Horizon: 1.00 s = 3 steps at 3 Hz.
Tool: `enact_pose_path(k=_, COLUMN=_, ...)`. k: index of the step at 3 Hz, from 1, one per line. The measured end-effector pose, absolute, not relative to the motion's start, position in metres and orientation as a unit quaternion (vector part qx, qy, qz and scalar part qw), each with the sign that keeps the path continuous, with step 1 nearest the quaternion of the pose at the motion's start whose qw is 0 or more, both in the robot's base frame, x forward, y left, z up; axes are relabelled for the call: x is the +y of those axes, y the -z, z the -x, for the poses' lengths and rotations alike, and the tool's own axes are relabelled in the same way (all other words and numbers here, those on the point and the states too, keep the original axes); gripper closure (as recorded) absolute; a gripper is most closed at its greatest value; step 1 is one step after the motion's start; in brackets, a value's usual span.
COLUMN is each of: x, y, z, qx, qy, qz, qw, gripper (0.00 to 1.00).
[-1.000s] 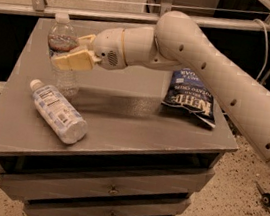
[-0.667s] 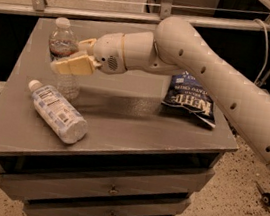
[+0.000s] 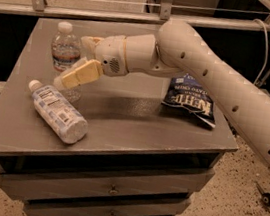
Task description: Move water bottle near blue plastic bottle
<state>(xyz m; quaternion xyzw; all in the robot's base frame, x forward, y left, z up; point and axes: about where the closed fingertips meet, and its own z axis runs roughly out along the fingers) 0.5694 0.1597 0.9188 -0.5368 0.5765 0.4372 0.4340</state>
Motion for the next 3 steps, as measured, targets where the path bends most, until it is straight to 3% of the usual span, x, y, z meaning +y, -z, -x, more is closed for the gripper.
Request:
enact_pose_path(k=2, x=0.044, y=-1.008, z=-0.632, qx=0.576, qy=-0.339, qz=0.549, qw=0.502, gripper=0.0)
enact_pose_path(k=3, x=0.045, y=-1.006, z=-0.631, qx=0.577, qy=-0.34, qz=0.55, qw=0.5, gripper=0.0)
